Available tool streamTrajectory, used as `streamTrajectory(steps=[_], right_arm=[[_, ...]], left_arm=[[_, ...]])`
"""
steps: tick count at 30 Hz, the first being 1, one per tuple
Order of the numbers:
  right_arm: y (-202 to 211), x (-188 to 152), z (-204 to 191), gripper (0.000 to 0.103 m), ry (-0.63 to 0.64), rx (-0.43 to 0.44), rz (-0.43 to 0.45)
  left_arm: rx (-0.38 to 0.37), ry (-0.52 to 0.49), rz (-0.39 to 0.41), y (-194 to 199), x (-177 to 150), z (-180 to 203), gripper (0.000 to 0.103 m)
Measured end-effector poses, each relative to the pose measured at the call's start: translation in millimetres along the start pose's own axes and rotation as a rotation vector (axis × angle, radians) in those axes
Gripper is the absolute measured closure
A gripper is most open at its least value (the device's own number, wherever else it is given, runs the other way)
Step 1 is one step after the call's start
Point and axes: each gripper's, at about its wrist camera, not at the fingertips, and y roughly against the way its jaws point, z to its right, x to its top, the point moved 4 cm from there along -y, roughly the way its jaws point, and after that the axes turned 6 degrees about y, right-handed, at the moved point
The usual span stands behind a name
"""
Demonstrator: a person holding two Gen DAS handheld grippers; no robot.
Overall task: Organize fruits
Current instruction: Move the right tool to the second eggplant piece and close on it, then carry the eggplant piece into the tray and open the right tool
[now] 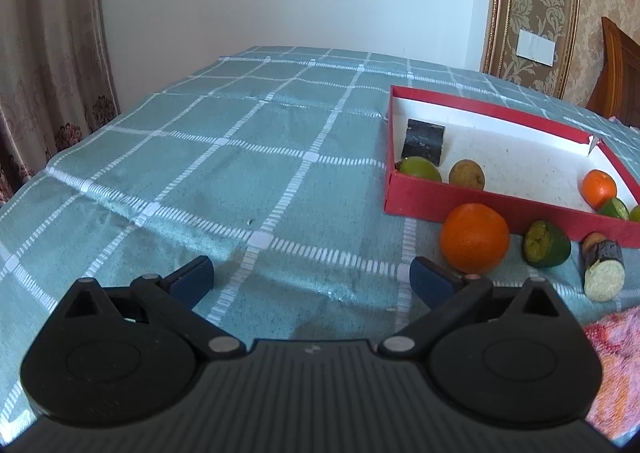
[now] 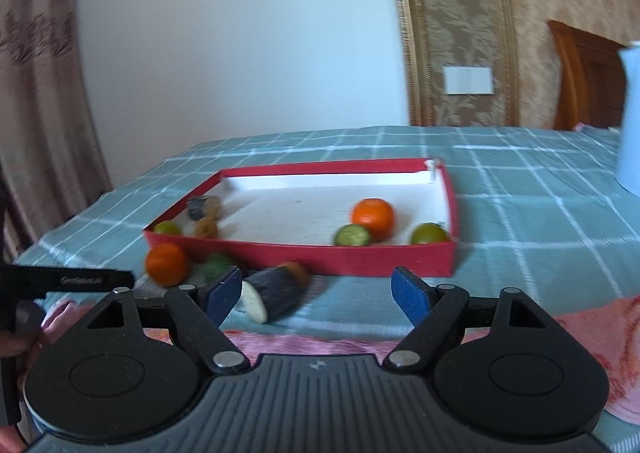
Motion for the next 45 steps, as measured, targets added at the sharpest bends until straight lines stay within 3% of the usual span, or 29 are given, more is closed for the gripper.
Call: streamTrajectory(steps=[14, 16, 18, 20, 22, 24, 28, 45], right_arm=[[-48, 1, -24, 0.021, 0.218, 0.102, -0.121], [-52, 2, -26, 0.027, 0.232, 0.117, -0.127], [-57, 1, -27, 0.042, 0.232, 0.139, -0.148], [-62, 0, -27, 0.045, 0.230, 0.145, -0.160], [-63, 0, -25, 0.045, 0.227, 0.143, -0.156], [-64, 0, -23, 0.054, 0.218, 0.142, -0.153], [-61, 0, -24, 0.058, 0.224, 0.137, -0.144], [-25, 16, -27, 0.058, 0.205, 0.094, -0.012]], left_arm=[[-0.005, 0.008, -0.013, -2, 0, -1, 0.000], [-0.005, 0.008, -0.013, -2, 0, -1, 0.000], [-0.006, 0.009, -0.013, -2, 0, -1, 0.000], [-0.006, 0.009, -0.013, -2, 0, -1, 0.000], [-0.005, 0.009, -0.015, -3, 0, -1, 0.000], [-0.003, 0.007, -0.016, -3, -1, -1, 0.000], [-0.001, 0.006, -0.019, -4, -1, 0, 0.000], [0.008, 0.006, -0.019, -4, -1, -1, 0.000]])
